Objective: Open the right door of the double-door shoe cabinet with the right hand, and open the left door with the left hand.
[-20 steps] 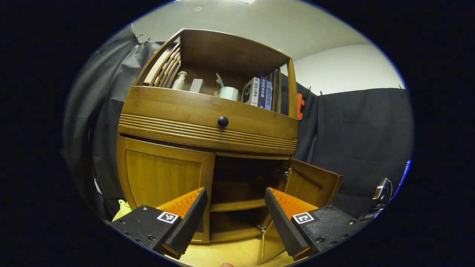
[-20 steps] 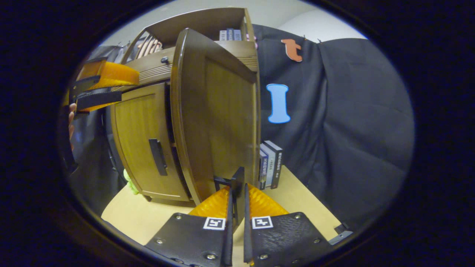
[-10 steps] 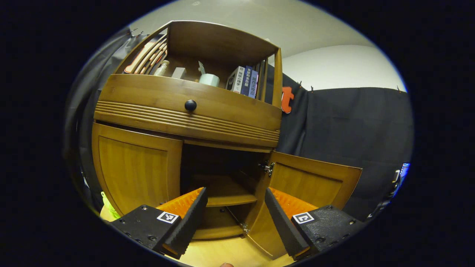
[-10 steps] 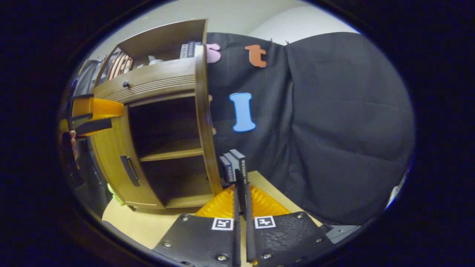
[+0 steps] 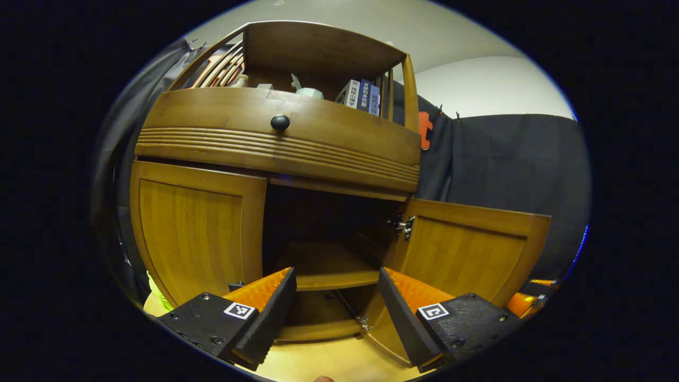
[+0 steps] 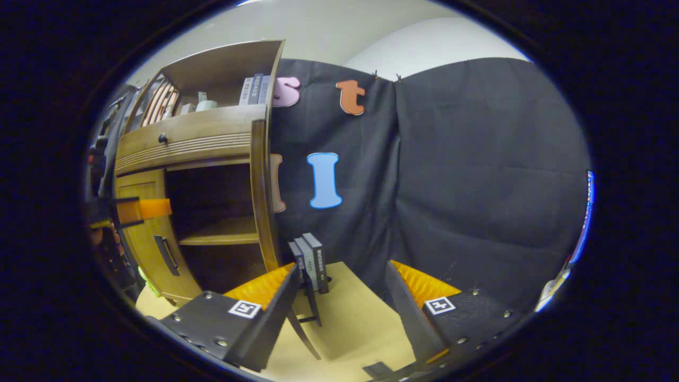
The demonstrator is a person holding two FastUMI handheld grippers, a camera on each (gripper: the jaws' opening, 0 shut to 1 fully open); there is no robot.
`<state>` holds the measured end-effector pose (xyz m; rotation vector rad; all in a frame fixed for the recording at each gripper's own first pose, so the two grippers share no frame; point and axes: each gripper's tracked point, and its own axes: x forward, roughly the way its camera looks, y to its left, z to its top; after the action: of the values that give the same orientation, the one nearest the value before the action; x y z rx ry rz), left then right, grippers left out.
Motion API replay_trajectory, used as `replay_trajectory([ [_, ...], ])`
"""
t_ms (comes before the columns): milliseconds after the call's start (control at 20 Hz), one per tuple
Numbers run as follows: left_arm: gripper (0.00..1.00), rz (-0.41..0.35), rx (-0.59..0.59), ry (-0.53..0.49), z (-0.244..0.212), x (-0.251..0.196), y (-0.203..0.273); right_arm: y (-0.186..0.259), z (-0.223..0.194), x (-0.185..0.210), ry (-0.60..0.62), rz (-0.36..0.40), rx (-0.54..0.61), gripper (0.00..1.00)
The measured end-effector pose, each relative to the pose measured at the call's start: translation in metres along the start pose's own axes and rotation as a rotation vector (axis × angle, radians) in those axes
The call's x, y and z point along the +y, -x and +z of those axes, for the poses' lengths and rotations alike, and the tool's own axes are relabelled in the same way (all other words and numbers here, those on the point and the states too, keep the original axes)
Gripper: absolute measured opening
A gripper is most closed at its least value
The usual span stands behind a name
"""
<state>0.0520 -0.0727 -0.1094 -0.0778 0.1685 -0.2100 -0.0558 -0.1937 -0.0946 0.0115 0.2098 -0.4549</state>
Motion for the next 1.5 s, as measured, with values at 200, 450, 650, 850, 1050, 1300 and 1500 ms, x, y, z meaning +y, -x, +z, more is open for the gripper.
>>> replay_trajectory([
  [200, 0.92, 0.076, 0.014, -0.045, -0.031, 0.032, -0.018, 0.001, 0.019, -0.023, 0.074, -0.066, -0.031, 0.98],
  [450, 0.96, 0.242, 0.062, -0.055, -0.069, 0.092, -0.029, 0.005, 0.054, -0.036, 0.111, -0.104, -0.092, 0.95],
  [650, 0.96, 0.322, 0.080, -0.052, -0.084, 0.127, -0.035, 0.009, 0.069, -0.038, 0.090, -0.117, -0.122, 0.95],
  [850, 0.90, 0.350, 0.083, -0.077, -0.087, 0.145, -0.044, 0.010, 0.065, -0.041, 0.103, -0.136, -0.117, 0.98],
  [1050, 0.60, 0.333, 0.070, -0.088, -0.082, 0.148, -0.051, 0.010, 0.064, -0.037, 0.083, -0.140, -0.108, 0.96],
  [1300, 0.39, 0.337, 0.071, -0.102, -0.080, 0.156, -0.056, 0.009, 0.061, -0.038, 0.072, -0.138, -0.100, 0.98],
  [1500, 0.31, 0.329, 0.068, -0.090, -0.081, 0.153, -0.052, 0.011, 0.060, -0.036, 0.060, -0.121, -0.094, 0.96],
])
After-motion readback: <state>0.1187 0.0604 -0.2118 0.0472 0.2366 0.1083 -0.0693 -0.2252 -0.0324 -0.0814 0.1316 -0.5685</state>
